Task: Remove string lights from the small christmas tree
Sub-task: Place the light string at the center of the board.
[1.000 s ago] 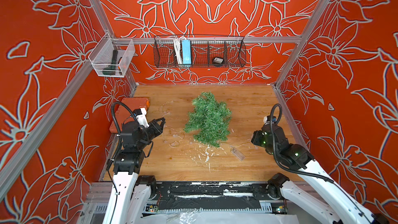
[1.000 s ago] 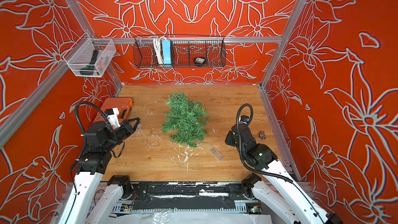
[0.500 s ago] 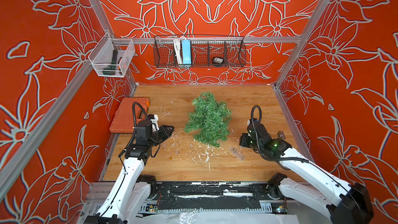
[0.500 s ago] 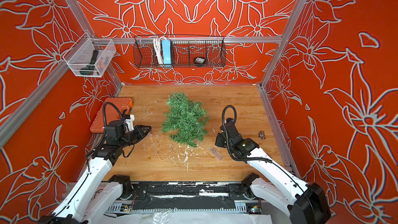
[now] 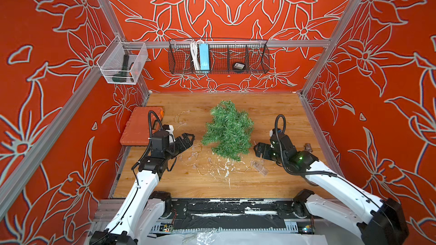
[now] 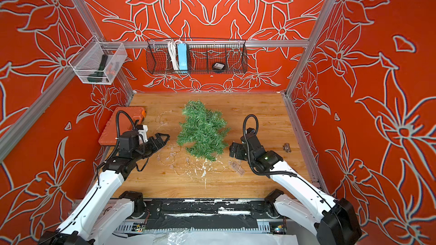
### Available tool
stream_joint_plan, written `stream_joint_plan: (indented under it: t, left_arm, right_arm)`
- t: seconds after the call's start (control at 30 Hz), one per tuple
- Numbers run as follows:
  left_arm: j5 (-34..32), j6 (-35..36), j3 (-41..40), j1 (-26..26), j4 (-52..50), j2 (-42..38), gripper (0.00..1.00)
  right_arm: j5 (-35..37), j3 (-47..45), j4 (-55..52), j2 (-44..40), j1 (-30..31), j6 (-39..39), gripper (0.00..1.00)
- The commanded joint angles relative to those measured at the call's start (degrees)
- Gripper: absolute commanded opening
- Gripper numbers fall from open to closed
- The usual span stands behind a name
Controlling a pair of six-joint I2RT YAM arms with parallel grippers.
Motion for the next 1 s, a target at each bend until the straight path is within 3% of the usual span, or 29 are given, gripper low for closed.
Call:
stream_joint_plan:
  t: [0.0,0.27,0.43,0.63,0.77,0.97]
  left_arm:
    - [-5.13,0.41,2.97,-0.18,-0.96,-1.23,0.95]
    - [-26.92,-1.02,4.51,-0.18,3.39,-3.94,0.98]
    - [-34.83,6.53,2.46,-0.13,15.94,1.01,0.98]
    - [-42.71,20.46,-8.10,-0.17,35.96,2.37,0.98]
    - [-42.83,29.38,-12.07,-0.18,42.12,6.79,0.98]
    - [-35.42,31.48,-17.15,0.00,58.45,16.18,0.99]
  right_arm:
    - [5.14,2.71,-2.36,-1.72,-0.14,0.50,0.98]
    - [16.25,10.47,-8.69,-5.09,-2.73,-1.78,0.98]
    - [15.92,11.47,-6.94,-6.24,-8.47,-0.71,0.98]
    - [21.18,9.56,-3.40,-8.99,-9.28,-2.06,0.98]
    - [20.31,6.78,-0.24,-10.40,-9.41,-1.73,0.98]
    - [21.59,5.36,0.32,-9.48,-9.76,-2.40,0.98]
